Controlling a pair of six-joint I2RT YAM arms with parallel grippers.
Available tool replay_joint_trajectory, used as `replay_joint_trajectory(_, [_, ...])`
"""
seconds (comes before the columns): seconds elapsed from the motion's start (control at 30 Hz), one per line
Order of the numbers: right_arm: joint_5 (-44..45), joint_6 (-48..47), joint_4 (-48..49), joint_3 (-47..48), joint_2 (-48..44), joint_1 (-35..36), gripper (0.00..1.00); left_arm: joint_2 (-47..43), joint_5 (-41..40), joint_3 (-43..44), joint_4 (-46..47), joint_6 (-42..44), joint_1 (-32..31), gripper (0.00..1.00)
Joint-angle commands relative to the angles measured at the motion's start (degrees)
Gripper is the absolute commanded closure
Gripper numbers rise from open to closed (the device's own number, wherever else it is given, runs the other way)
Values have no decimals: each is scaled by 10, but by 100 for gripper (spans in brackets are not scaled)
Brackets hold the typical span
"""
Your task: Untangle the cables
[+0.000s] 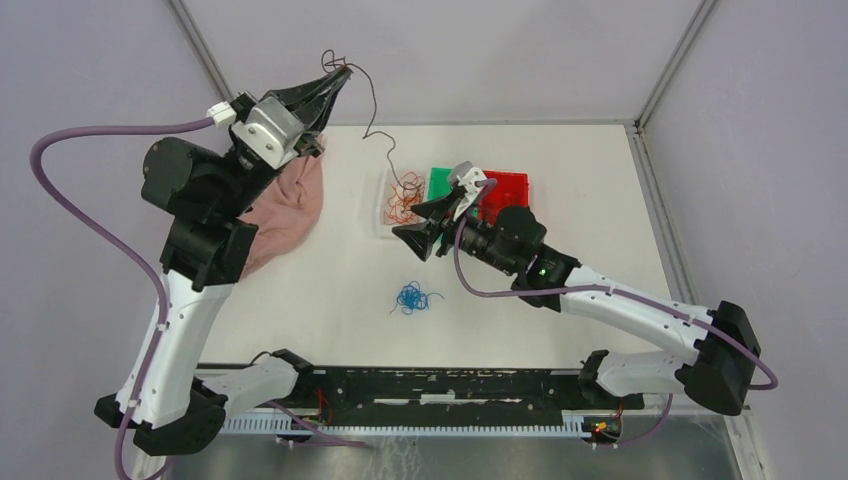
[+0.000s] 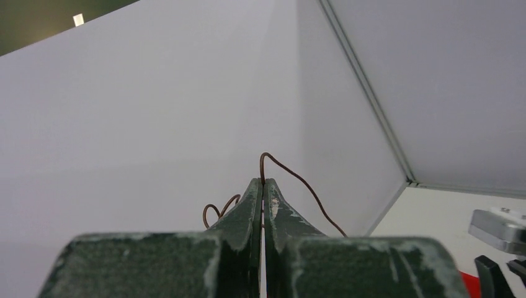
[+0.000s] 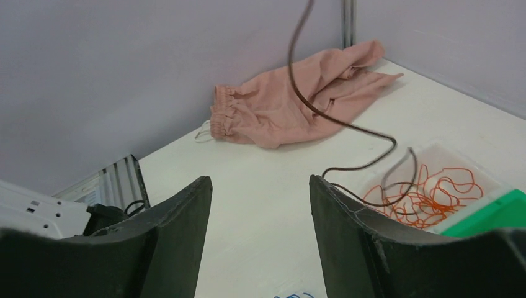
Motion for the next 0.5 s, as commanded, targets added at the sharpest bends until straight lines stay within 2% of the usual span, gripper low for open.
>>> replay_joint_trajectory(0.0, [68, -34, -19, 23, 7, 2, 35, -15, 53, -2, -5, -63, 1, 97])
replay_joint_trajectory(0.17, [92, -50, -33, 38, 31, 1, 32, -15, 79, -13, -7, -83, 0, 97])
replay_joint_trajectory(0.3, [64, -39, -25, 48, 52, 1, 32, -16, 83, -16, -7, -88, 0, 97])
replay_joint_trajectory(0.47, [-17, 4, 23, 45, 65, 1, 33, -19, 82, -19, -8, -83, 0, 97])
